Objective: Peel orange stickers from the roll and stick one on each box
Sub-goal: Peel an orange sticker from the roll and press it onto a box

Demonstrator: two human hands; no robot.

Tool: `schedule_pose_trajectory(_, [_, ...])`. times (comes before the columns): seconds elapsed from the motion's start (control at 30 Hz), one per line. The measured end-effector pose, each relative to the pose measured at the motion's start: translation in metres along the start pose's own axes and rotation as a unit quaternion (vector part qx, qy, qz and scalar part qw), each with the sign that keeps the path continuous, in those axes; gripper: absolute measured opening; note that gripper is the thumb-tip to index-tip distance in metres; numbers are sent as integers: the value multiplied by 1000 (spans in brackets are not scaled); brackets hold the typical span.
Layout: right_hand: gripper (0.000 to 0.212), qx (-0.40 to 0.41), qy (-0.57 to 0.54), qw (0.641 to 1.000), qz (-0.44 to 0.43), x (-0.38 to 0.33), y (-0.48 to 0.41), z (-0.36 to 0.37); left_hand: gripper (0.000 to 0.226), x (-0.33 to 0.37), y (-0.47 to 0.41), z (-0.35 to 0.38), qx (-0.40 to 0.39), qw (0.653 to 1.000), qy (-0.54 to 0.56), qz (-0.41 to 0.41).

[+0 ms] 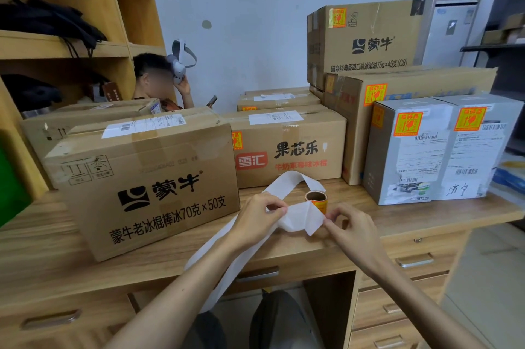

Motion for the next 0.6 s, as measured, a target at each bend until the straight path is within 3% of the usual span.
schedule_pose_trajectory(0.47, [21, 31, -79, 996, 16, 7, 7, -33, 14, -6, 2, -3, 3, 1000, 7, -21])
schedule_pose_trajectory(0.6, [23, 65, -86, 994, -7, -7, -1, -44, 26, -1, 5, -17, 20, 999, 30, -5])
Point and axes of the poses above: each hand's wrist, its own y-axis away from the middle knuckle, its own z-axis out of the palm, x = y × z, the point moved 8 cm from there along -y, towards the middle knuckle, and after that the axes turned 5 degrees about -z, right-handed, at the moved point
